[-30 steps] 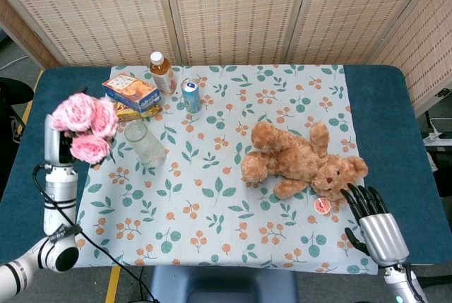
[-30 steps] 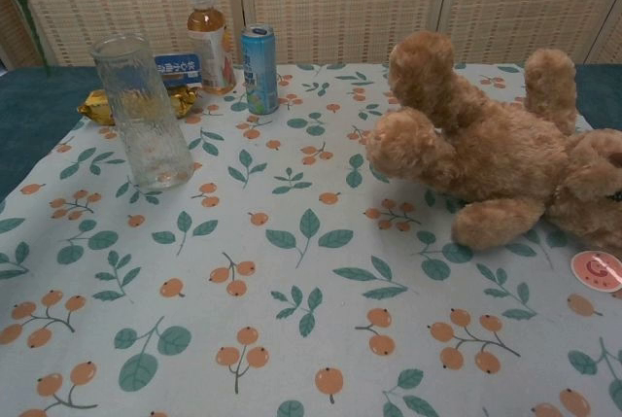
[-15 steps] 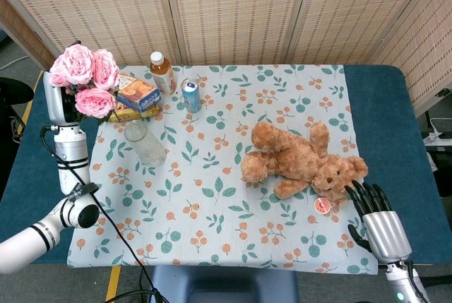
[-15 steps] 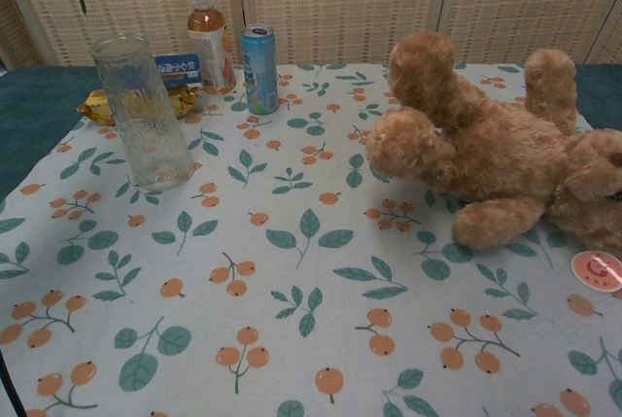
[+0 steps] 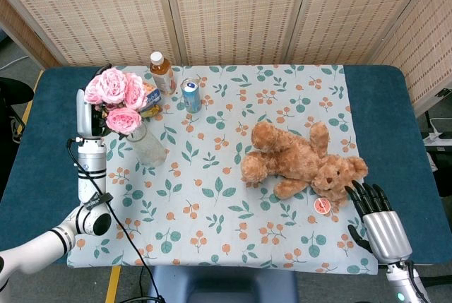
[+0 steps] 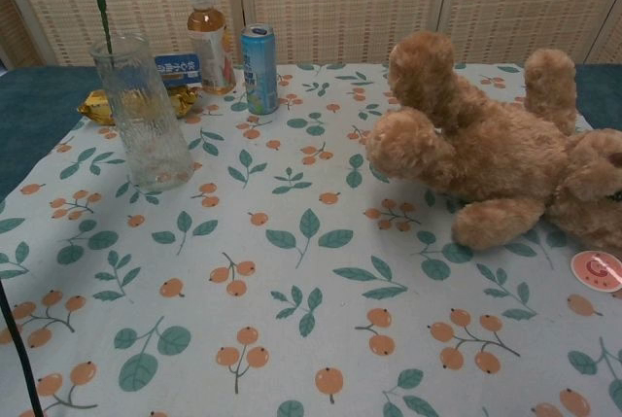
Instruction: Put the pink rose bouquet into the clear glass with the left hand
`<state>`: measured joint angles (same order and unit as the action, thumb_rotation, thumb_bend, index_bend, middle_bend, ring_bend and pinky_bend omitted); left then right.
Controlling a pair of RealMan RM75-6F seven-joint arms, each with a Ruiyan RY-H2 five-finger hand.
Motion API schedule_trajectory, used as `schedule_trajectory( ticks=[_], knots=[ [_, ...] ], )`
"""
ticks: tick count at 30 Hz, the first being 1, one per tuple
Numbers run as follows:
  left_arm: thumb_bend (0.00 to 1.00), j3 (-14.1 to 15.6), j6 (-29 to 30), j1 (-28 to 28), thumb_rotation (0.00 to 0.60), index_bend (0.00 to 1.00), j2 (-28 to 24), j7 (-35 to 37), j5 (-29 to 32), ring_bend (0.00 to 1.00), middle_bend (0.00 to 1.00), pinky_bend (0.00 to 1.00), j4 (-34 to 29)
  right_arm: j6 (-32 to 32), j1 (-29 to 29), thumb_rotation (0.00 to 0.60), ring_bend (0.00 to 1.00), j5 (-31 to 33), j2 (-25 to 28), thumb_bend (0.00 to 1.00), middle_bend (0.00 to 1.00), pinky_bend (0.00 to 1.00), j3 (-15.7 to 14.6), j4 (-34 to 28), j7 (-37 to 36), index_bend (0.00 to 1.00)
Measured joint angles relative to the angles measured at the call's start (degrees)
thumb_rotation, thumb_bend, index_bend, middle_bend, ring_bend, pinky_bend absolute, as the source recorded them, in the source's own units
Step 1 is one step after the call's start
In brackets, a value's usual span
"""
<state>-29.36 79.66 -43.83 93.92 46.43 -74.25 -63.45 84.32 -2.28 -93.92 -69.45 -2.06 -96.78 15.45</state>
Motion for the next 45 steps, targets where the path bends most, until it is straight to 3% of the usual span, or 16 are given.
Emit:
schedule_trajectory(
  ticks=[6,9,10,14,16,19,29,36,45],
  knots=[
    [0.48,3.41,0.04,1.22,0.6,0.69,1.93,0.71,-1.13,0.42,0.69,0.18,1.94,-0.11,-0.03,0.6,0.0,-0.28,0.0,0.29,0.0,0.0,-0.23,-0.04,0.02,0.0],
    [0.46,4.56,0.11,1.64,0.6,0.59,3.19,1.48,-1.67,0.39,0.63,0.18,3.77,0.08,0.04,0.6,0.0,-0.5,0.11,0.29,0.0,0.0,-0.32,-0.11,-0.07,0.0],
    [0.45,4.82,0.1,1.73,0.6,0.53,3.52,1.85,-1.84,0.36,0.58,0.18,4.34,0.16,0.06,0.6,0.0,-0.56,0.13,0.29,0.0,0.0,-0.34,-0.11,-0.11,0.0],
    [0.42,6.68,-0.32,2.26,0.6,0.1,3.95,3.64,-3.08,0.13,0.24,0.12,5.57,0.41,0.11,0.6,0.0,-0.83,0.21,0.29,0.0,0.0,-0.37,-0.08,-0.4,0.0],
    [0.41,7.93,-0.81,2.82,0.6,0.01,3.72,4.14,-3.76,0.04,0.1,0.09,5.94,0.44,0.08,0.6,0.0,-0.99,0.19,0.29,0.0,0.0,-0.39,0.02,-0.57,0.0],
    [0.39,8.61,-1.42,3.65,0.6,0.0,2.94,4.86,-3.98,0.0,0.0,0.06,5.55,0.31,-0.01,0.6,0.0,-1.24,0.12,0.29,0.0,0.0,-0.51,0.18,-0.78,0.0],
    [0.35,11.48,-2.47,8.02,0.6,0.0,-3.76,3.56,-4.44,0.0,0.0,0.05,-2.99,1.06,0.21,0.6,0.0,-1.94,0.35,0.29,0.0,0.0,-0.68,0.15,-1.44,0.0],
    [0.34,15.84,-5.4,11.83,0.6,0.0,-10.31,-0.4,-4.88,0.0,0.0,0.04,-8.05,1.51,0.36,0.6,0.0,-2.6,0.8,0.29,0.0,0.0,-0.95,-0.06,-2.04,0.0],
    [0.34,21.94,-8.11,15.13,0.6,0.0,-16.67,-10.22,-7.29,0.0,0.0,0.03,-9.97,1.8,0.56,0.6,0.0,-3.28,1.14,0.29,0.0,0.0,-1.28,-0.21,-2.31,0.0]
  ],
)
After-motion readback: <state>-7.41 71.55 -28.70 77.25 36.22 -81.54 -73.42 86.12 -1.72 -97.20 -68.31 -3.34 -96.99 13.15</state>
